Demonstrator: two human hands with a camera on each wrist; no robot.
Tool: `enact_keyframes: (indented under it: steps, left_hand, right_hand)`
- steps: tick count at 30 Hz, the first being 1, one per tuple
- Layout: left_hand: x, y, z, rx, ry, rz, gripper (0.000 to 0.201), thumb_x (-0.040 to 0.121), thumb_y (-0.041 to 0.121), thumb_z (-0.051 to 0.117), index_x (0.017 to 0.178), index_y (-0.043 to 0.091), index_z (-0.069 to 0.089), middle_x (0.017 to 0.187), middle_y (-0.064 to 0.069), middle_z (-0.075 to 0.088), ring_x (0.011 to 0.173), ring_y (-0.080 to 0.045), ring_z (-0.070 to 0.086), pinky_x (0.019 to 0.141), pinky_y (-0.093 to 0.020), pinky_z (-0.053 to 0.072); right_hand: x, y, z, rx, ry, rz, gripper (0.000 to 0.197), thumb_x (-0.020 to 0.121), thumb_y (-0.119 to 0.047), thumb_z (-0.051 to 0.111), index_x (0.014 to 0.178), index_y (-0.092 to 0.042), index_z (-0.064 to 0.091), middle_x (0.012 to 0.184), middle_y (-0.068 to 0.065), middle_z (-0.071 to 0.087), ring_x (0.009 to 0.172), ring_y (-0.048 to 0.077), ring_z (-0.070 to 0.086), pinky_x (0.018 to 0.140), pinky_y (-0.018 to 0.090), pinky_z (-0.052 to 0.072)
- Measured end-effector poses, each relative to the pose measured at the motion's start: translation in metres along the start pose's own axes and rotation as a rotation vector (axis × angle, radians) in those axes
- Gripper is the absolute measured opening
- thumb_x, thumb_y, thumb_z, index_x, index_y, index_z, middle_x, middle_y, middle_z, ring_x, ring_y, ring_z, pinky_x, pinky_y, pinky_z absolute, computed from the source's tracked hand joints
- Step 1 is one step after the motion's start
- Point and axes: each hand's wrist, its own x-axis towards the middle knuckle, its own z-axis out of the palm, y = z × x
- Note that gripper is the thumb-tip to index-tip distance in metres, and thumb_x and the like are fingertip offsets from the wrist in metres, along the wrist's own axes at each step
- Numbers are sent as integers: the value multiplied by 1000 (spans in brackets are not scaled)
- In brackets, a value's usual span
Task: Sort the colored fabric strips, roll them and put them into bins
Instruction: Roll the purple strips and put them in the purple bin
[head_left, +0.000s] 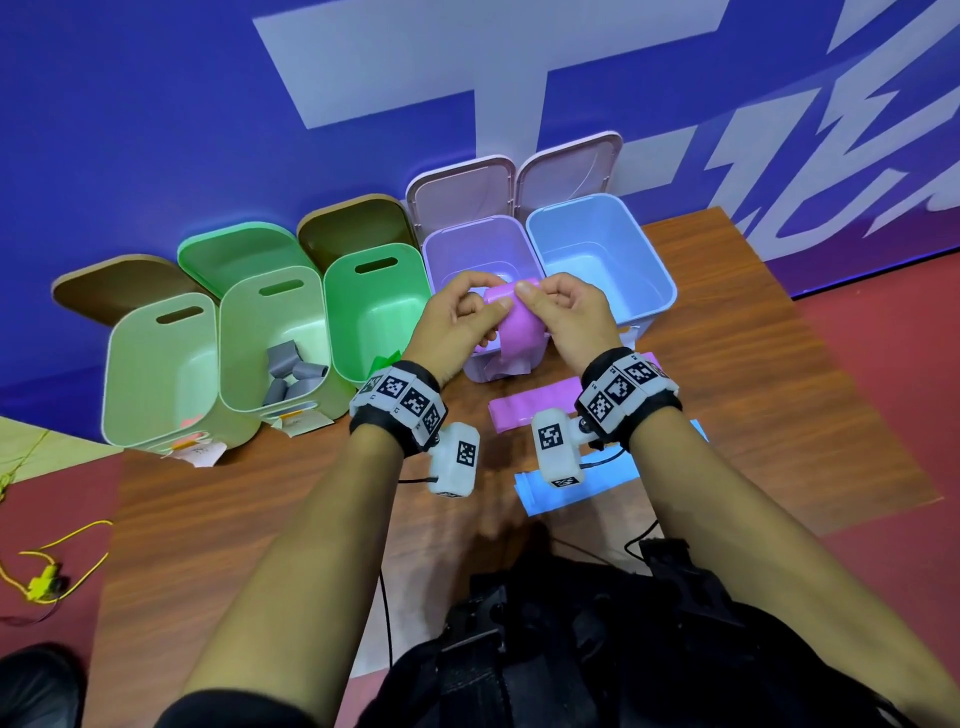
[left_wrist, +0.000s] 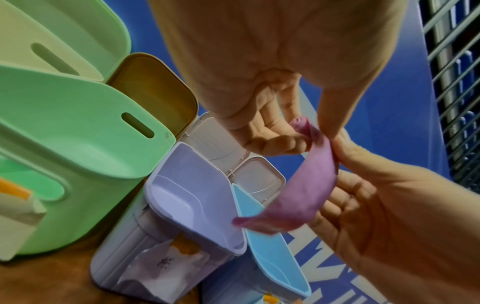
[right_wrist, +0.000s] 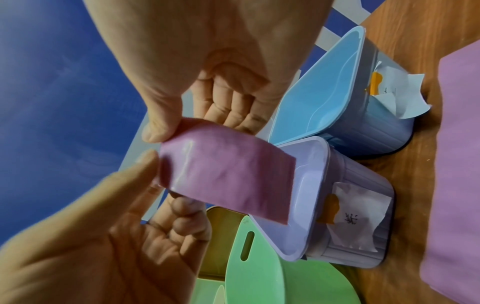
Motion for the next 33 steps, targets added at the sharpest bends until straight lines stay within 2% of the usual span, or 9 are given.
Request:
enact_keyframes:
  steps: [2,6,10,13,17,23,26,29,33]
  left_hand:
    - [1,-2,1,22,3,9,17,91,10,68,106,19,63,72,-14,54,65,-20,56,64,-26,51]
    - [0,-6,-1,32,9,51,9,92,14,67,101,16,68,85,2,67,76,-8,60,75,-24,51]
    - [-1,-6,-6,36,26,31,10,95,11,63,100,5,70,79,1,66,67,-2,57,71,-18,48]
    - [-2,-8,-5,59,20,26,13,97,12,61,102,4,70,75,-1,63,63,-3,55,69,-19,49]
    - [-3,-8,-3,58,40,55,15,99,15,59,112,20,63,71,-12,62,59,-13,59,65,-24,53]
    - [2,-7,-4,42,36,9,13,102,16,52,105,9,64,63,-10,58,53,-10,57,58,-20,50]
    - [1,-7,-3,11,30,-16,16,102,18,52,102,9,65,60,-4,58,52,-10,56,57,-19,49]
    - [-1,-5,-2,-21,15,-20,18,100,18,57,108,7,68,68,5,64,60,-8,58,62,-20,52]
    - [-3,-7,0,-20,-27,-24,28,94,15,66,121,17,67,86,-1,68,77,-12,62,79,-29,55]
  right_hand:
    - [0,-2,1,8,9,-13,23,90,-24,73,83,-6,63,72,4,64,65,10,60,62,20,49]
    - [-1,0,-1,-22,36,-7,28,89,-32,74,77,-8,64,64,-3,58,58,6,52,61,18,44]
    - [-4,0,-3,93,-51,22,18,91,-18,71,106,-8,70,86,3,70,80,9,66,79,24,51]
    - [-7,-3,-3,86,-121,-14,25,93,-10,68,117,-7,69,89,8,67,84,11,64,76,19,49]
    - [-5,-4,-1,59,-87,-26,26,90,-10,71,115,-4,69,94,12,67,89,15,63,77,18,49]
    - [-3,-3,1,47,-86,-24,27,87,-9,75,112,-4,68,103,21,70,93,20,66,88,29,55]
    - [-3,-5,1,35,-79,-20,18,87,-9,75,103,-5,68,94,14,70,86,17,66,81,26,54]
    - [-4,-7,1,43,-55,-17,13,85,-12,77,93,-9,67,88,12,71,78,15,67,73,23,54]
    - [-3,-3,0,40,-5,-29,15,85,-17,79,84,-11,65,88,23,72,74,18,66,71,30,54]
